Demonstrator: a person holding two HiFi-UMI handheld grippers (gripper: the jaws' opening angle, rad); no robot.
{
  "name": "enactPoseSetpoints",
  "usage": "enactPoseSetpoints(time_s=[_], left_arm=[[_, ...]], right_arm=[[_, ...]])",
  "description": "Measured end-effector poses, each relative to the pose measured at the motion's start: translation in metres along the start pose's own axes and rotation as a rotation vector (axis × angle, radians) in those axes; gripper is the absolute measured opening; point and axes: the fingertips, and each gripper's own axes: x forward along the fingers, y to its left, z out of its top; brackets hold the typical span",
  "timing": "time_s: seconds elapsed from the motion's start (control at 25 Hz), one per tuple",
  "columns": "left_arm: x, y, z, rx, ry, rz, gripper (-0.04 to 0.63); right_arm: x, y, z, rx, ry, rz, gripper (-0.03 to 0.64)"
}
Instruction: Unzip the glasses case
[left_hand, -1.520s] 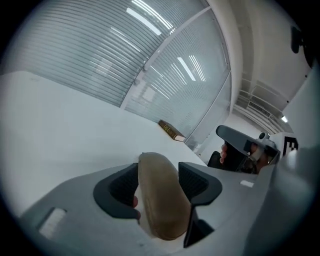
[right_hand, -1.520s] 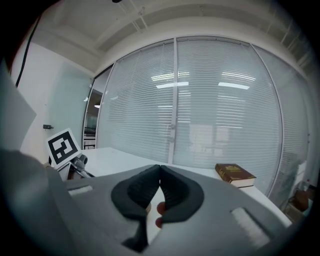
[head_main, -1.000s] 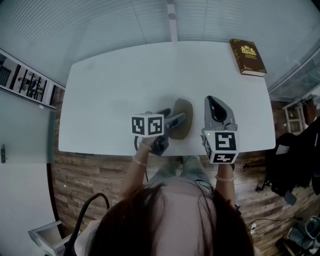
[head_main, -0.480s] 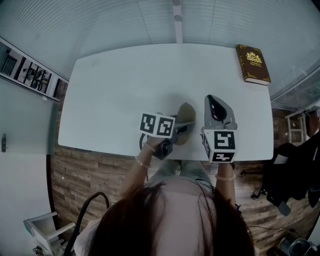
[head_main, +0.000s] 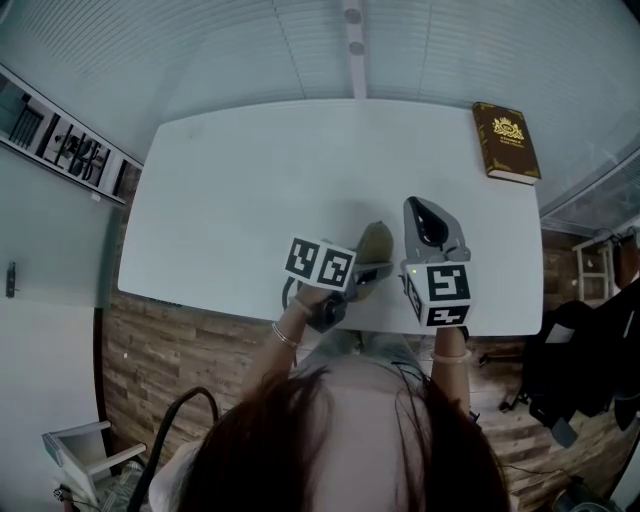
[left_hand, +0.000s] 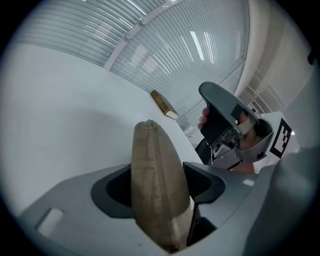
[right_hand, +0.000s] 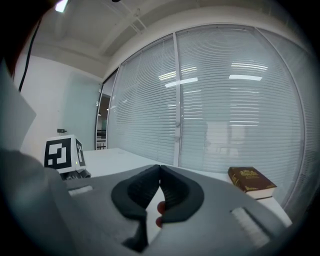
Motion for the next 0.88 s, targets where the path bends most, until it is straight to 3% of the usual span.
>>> enactPoseSetpoints(time_s=[0.32,0.48,0.88], left_arm=[[-0.008,0.007,0.011,0.065,-0.038,0.008,0.304],[-0.018,0.007,0.027,0.093,-0.097,0.003,0.304],[-0.06,-0.004,0.07,0.301,-0.204,-0.013,0.305]], right_arm=[[0.013,0.009,0.006,-0.013,-0.006,0.122,0.003],[0.015,0.012,0.016,-0.002,-0.041,0.179,0.002],[0.011,0.027,0.041,-0.026,-0.107,0.332,0.002]])
